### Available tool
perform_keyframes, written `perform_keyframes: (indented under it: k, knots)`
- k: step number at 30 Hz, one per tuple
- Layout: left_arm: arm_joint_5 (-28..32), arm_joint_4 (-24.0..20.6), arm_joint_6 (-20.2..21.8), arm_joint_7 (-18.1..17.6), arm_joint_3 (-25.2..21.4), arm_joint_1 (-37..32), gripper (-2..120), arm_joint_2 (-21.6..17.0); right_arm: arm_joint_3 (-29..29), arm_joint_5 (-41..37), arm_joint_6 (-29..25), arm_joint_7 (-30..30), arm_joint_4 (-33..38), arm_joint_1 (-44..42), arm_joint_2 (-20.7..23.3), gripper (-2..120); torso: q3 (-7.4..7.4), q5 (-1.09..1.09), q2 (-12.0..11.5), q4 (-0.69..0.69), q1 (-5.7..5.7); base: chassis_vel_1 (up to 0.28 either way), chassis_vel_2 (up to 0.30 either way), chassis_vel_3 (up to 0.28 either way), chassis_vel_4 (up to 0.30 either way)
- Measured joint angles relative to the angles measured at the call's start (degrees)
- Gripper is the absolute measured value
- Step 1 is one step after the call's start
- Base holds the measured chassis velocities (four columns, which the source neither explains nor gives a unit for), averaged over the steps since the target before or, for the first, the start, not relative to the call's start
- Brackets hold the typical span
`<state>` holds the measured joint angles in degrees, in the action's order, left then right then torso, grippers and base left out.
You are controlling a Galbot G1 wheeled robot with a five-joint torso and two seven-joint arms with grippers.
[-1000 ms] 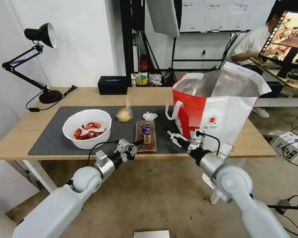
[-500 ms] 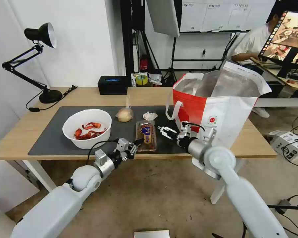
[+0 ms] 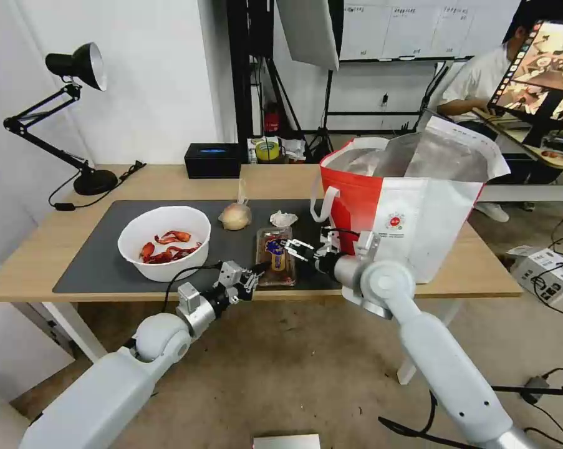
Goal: Pick up the trash from the table and place it into the takeout bag.
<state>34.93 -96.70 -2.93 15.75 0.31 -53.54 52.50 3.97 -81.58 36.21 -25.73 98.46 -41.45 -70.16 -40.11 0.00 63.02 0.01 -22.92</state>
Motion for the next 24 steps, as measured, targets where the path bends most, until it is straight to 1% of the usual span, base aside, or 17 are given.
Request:
perform_keyframes:
  k: [12, 20, 24]
  knots:
    - [0.07, -0.16, -0.34, -0.06, -0.4, -0.62, 0, 0.09, -1.13, 0.3, 0.18, 0.04, -1.55, 0.16, -2.3, 100, 0.0, 0.0, 0.0, -0.01, 0.0, 0.0, 0.0, 0.0, 0.0]
    - [0.07, -0.66, -0.56, -0.01, -2.13, -2.07, 0, -0.06, -2.17, 0.86, 0.22, 0.02, -3.65, 1.78, -4.14, 100, 0.0, -0.01, 0.0, -0.01, 0.0, 0.0, 0.0, 0.0, 0.0]
    - [-0.02, -1.34, -0.65, 0.03, -3.73, -3.47, 0, -0.28, -3.06, 1.1, 0.19, 0.09, -5.12, 2.86, -5.32, 100, 0.0, 0.0, 0.0, -0.01, 0.0, 0.0, 0.0, 0.0, 0.0]
